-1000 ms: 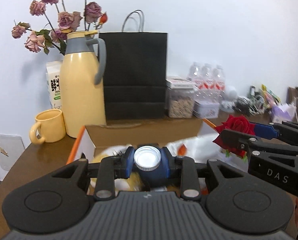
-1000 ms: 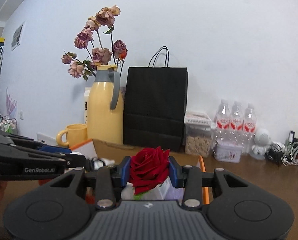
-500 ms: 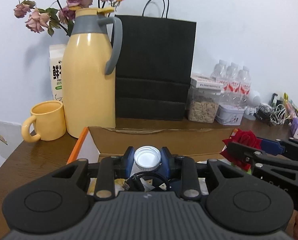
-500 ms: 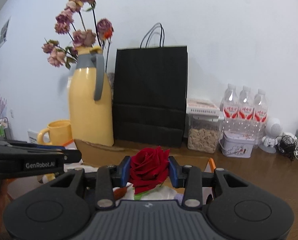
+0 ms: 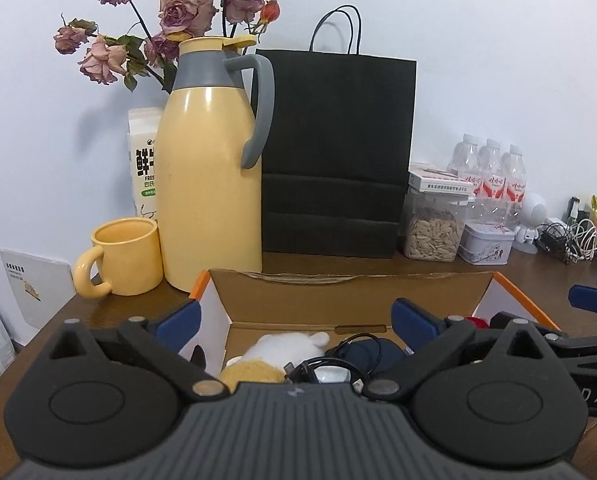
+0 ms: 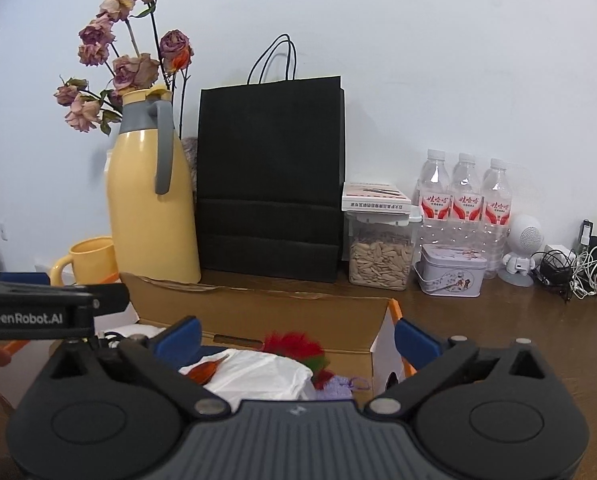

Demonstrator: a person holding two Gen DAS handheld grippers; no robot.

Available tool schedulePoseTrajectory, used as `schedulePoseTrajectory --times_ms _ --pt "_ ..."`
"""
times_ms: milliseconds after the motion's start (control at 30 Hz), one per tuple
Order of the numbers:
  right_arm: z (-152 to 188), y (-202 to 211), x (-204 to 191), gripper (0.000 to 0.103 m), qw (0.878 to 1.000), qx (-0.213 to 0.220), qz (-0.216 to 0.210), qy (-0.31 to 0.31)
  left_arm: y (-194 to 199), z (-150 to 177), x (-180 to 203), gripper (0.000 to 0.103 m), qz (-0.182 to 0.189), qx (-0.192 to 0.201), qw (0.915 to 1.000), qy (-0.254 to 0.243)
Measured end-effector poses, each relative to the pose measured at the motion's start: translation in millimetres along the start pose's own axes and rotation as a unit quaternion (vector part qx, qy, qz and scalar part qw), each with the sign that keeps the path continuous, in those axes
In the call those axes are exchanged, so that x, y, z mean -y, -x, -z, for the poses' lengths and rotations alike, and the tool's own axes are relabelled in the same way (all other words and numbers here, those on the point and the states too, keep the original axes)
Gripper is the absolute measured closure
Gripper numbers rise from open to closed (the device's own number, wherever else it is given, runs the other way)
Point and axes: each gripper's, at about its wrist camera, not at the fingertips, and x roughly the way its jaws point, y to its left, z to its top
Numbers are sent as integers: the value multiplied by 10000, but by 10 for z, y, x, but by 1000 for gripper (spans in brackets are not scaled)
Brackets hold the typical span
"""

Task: Organize objects

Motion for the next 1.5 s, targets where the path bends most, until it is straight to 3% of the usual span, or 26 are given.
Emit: schedulePoseTrajectory --times_ms 300,567,1000,1500 --pt "-42 160 -32 0 10000 39 -65 -5 249 -16 -9 0 -97 158 9998 -24" --pt "-40 756 -97 0 9995 207 -226 -42 858 75 -28 0 -19 70 9999 -88" --pt "349 1698 -291 0 9995 -145 -278 -33 1734 535 -81 0 -102 -404 9989 -210" --pt "699 2015 -405 0 9982 -554 -206 -72 2086 822 -139 0 -97 -618 9977 -258"
